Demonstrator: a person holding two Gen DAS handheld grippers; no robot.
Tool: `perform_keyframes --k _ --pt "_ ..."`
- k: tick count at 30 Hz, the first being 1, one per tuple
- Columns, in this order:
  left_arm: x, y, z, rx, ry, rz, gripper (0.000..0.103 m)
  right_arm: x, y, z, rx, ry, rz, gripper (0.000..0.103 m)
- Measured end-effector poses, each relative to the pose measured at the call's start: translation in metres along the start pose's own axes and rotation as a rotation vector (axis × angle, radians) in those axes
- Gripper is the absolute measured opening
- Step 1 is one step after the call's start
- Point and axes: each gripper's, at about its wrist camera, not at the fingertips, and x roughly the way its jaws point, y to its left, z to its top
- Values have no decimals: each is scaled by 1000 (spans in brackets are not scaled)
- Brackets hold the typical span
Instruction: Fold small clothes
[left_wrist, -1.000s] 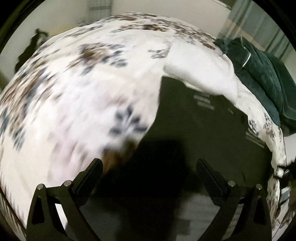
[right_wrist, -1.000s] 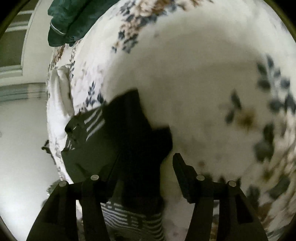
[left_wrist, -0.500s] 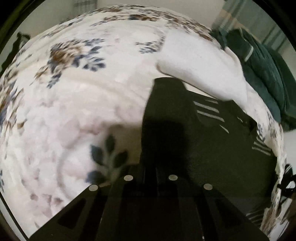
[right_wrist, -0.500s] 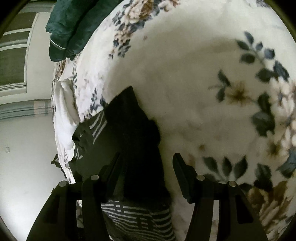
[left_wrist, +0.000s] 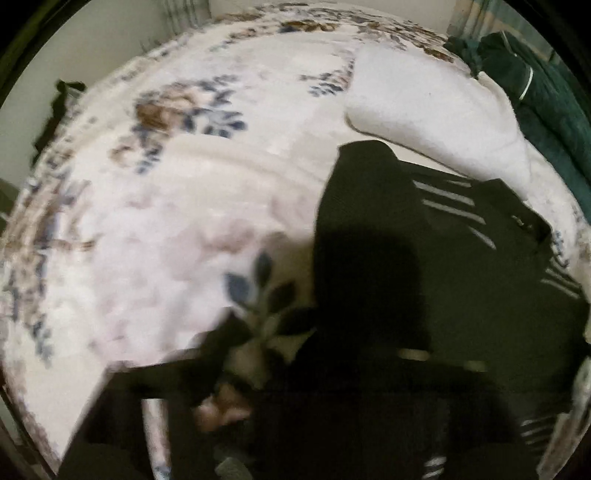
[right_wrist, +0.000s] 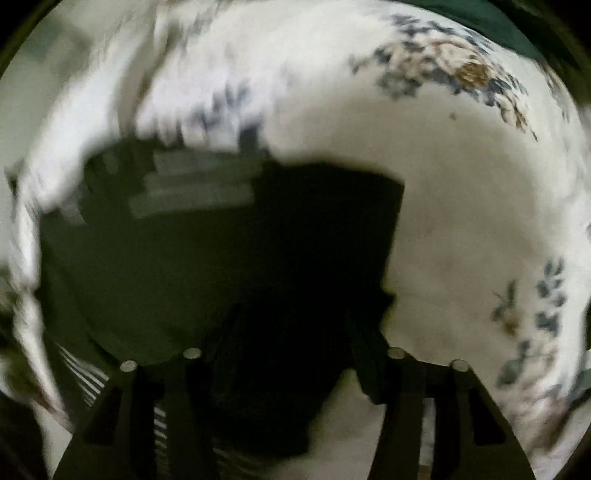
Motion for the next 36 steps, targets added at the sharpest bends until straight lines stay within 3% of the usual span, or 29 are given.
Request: perform_keyframes --k 2,4,6,13,18,22,26,30,36 --pt "-12 1 -8 0 -29 23 74 1 -4 -25 -39 40 -39 52" --pt "-24 4 -22 -13 -32 18 76 1 -13 -47 -31 87 -20 53" --pt "-31 5 -34 -22 -26 14 88 -4 -24 -67 -5 109 -10 53" --pt "-68 -2 -89 0 14 -65 88 -56 -70 -134 303 94 164 53" --pt "-104 -37 -167 177 83 -122 88 -92 -84 -204 439 148 219 53" --pt "-124 -74 -244 326 141 -139 88 -107 -90 -226 453 168 284 53" --pt "-127 -105 -318 332 221 -117 89 -90 -119 -195 467 141 391 53" --pt "-118 -121 -359 224 286 -60 88 -51 -155 -117 451 74 493 53" --pt "-122 -136 -381 53 292 30 88 7 -162 14 372 46 595 53"
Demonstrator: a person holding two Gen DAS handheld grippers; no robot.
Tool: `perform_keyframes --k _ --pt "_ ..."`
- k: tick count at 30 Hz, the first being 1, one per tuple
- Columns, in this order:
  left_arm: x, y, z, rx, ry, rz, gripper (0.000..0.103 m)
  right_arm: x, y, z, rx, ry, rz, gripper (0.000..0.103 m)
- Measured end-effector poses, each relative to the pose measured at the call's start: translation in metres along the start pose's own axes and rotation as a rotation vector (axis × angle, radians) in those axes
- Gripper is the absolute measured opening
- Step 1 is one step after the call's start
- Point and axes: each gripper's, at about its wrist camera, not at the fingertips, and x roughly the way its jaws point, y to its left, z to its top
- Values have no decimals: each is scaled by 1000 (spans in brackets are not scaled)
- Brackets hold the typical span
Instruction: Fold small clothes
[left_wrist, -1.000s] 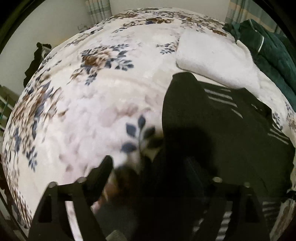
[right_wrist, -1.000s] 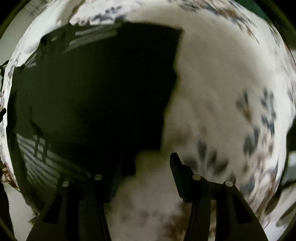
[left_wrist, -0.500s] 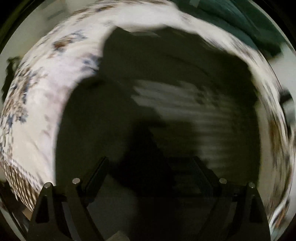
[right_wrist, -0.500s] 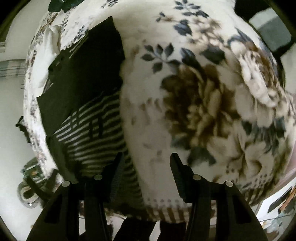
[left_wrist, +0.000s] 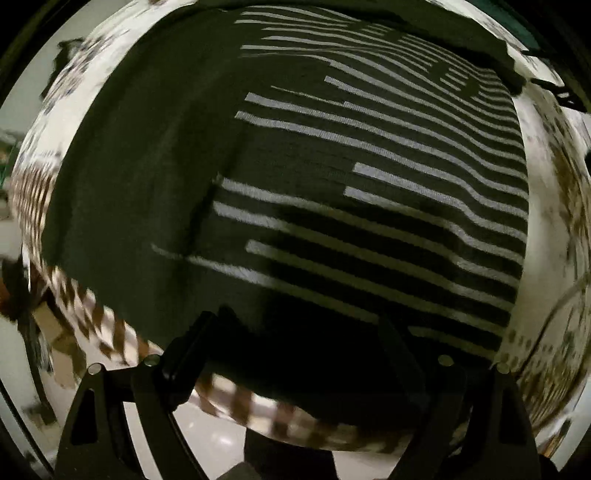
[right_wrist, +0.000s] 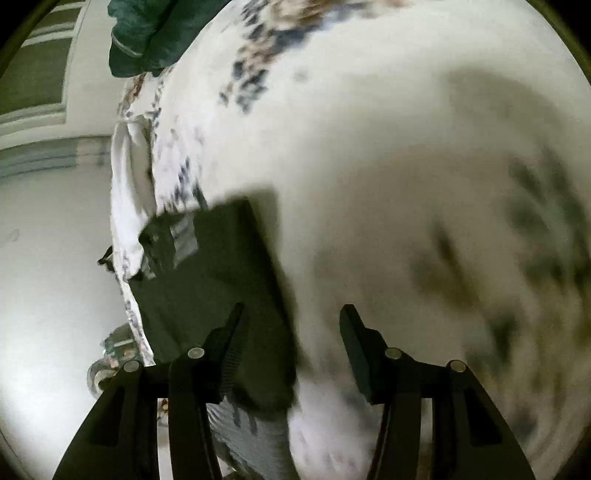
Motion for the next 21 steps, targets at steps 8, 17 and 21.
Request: perform_keyframes --k 8,17,21 --pt "-13 -64 -26 109 -12 13 88 47 46 37 -97 51 -59 5" --pt "13 -135 -54 267 44 64 68 73 72 52 -188 116 -241 21" --pt "4 -130 -36 222 -17 46 7 51 55 20 -173 150 -152 51"
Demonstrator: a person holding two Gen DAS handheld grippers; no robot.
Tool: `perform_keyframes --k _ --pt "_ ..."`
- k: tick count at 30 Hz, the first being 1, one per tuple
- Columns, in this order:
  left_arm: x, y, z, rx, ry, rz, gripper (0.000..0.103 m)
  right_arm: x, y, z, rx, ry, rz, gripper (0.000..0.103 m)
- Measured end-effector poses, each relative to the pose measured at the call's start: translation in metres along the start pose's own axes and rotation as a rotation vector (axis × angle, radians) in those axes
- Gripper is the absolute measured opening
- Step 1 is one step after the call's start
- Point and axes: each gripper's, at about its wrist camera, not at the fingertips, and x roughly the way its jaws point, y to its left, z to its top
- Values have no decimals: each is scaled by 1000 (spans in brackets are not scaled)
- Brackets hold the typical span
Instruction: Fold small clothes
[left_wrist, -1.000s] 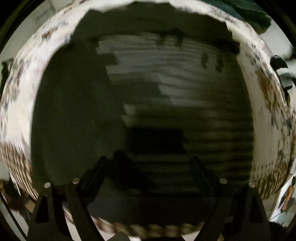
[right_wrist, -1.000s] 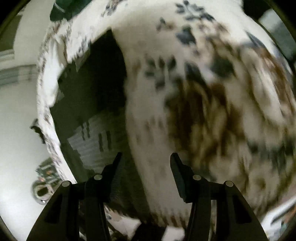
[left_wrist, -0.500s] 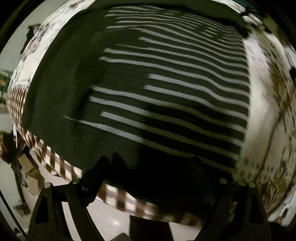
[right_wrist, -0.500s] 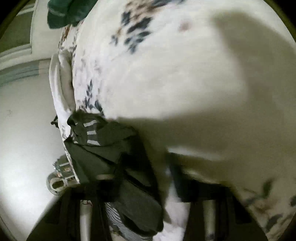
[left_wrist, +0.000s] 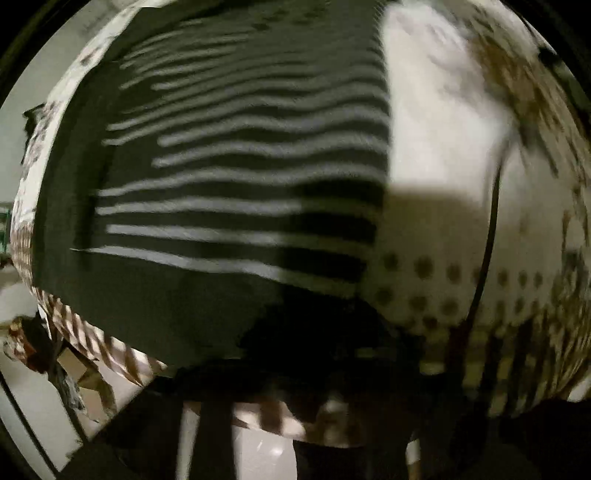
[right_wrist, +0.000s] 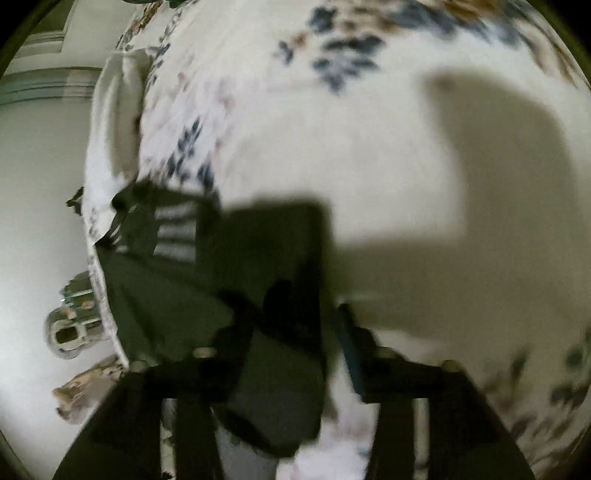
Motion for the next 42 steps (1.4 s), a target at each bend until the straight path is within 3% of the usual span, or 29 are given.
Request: perform_keyframes --k 3,5,7,10,12,14,17,18,19,20,23,26,28,31,32,34,36,37,40,42 --pt "-19 39 11 -155 -59 -66 5 -13 -8 -43 -37 22 2 51" --pt "-26 76 21 -305 -73 -129 5 -13 -13 -86 -37 54 52 51" --pt "-27 100 28 -396 -85 -164 5 8 -15 -131 -9 154 169 52" --pt "-38 131 41 -515 -121 -230 5 72 -18 -201 103 353 363 53" --pt "-50 129 45 -512 -141 -240 5 114 -15 -234 197 403 520 60" --pt "-53 130 30 -485 -149 -242 5 150 -11 -254 302 398 684 61" --pt "-61 123 25 -427 -133 -246 5 174 -2 -260 337 309 786 61" --pt "-63 114 22 -409 -116 -253 5 173 -1 -261 336 292 801 59" --pt "-63 109 15 -400 -103 -254 6 171 -1 -263 336 282 820 39" --pt "-64 108 6 -382 -75 -253 10 166 0 -266 316 292 819 18" --pt "-60 90 -14 -325 0 -237 12 141 -4 -276 213 314 780 17" --pt "-57 87 -33 -337 26 -249 15 121 -9 -288 137 366 748 17" --pt "-53 90 -38 -361 46 -244 15 111 -7 -298 55 411 685 17" --pt "-53 97 -42 -396 48 -237 16 115 -13 -312 30 455 576 17" --pt "-51 102 -43 -416 45 -235 16 123 -17 -318 26 464 503 23" --pt "-53 108 -44 -440 47 -225 29 137 -25 -326 40 487 454 34" --pt "-53 117 -45 -476 35 -223 45 150 -25 -335 55 482 452 34" --pt "-53 121 -45 -493 27 -211 46 153 -22 -338 48 482 446 34" --pt "-54 128 -45 -505 25 -191 50 157 -7 -348 48 497 446 50" --pt "-54 124 -42 -477 13 -179 50 164 6 -351 29 503 399 50"
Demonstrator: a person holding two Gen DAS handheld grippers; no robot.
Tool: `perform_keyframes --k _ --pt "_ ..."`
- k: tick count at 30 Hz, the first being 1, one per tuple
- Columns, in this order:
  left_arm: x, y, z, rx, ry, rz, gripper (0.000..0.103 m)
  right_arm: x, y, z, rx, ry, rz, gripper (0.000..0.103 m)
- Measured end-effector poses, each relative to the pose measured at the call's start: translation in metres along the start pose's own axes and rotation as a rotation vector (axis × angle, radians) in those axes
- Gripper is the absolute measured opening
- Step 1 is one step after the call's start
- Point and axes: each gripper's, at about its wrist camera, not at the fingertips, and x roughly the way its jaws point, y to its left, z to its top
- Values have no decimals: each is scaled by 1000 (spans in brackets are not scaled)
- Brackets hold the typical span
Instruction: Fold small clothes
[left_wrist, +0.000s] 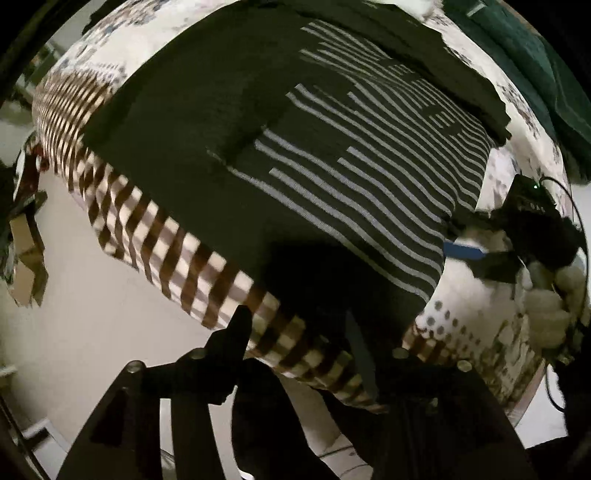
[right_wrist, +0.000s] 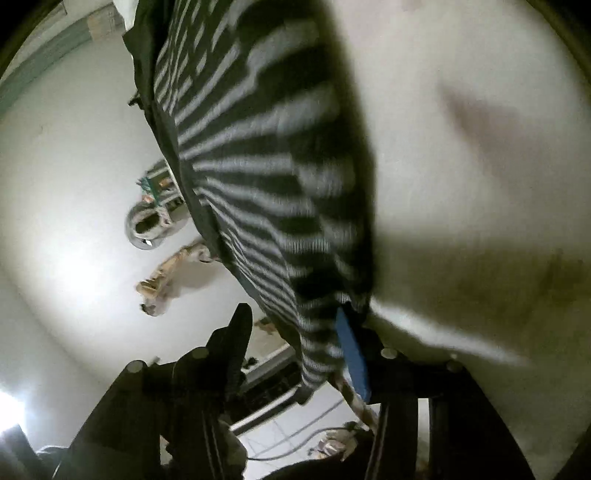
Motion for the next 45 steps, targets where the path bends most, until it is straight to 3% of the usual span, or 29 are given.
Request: perform_keyframes --k 3,5,7,8,10,11,12,13,18,22,24,26,29,34,36,38,41,45 --pt "5 -9 -2 24 4 -2 50 14 4 -18 -11 66 -153 52" --pt "9 -8 -3 10 11 -14 50 28 1 -33 -12 135 -211 53" --pt "12 -7 -6 -11 19 -28 50 46 -7 -40 27 149 -164 61" --pt "14 -7 -7 -17 23 -30 50 53 -13 -40 61 109 -115 68" --pt "15 -6 -9 -18 28 -31 50 60 -20 -39 92 53 -61 71" --pt "15 -6 -10 -15 29 -29 50 61 -21 -41 88 42 -56 50" --pt "13 -5 -11 -13 26 -24 50 63 -19 -46 70 40 -75 19" --pt "12 -4 -12 -15 23 -24 50 66 -18 -51 56 65 -86 4" --pt "14 -1 -16 2 24 -7 50 41 -25 -84 31 44 -230 3" --pt "14 -10 -13 61 11 4 50 55 -4 -62 12 80 -273 5" --pt "18 -25 -10 127 3 -4 50 51 2 -53 13 93 -262 15" --pt "23 -39 -10 182 3 -19 50 32 2 -51 2 107 -274 34" --pt "39 -74 -14 297 21 -63 50 -32 14 -39 -20 9 -276 58" --pt "79 -122 -22 395 81 -102 50 -150 11 -6 29 -162 -343 58" --pt "102 -138 -25 448 102 -21 50 -190 6 8 41 -213 -349 58" --pt "108 -144 -26 479 84 5 50 -232 11 26 35 -285 -333 59" --pt "94 -140 -21 477 -1 -11 3 -296 33 75 -8 -430 -271 63" --pt "73 -127 -12 454 -43 -48 3 -344 46 150 -10 -558 -173 63"
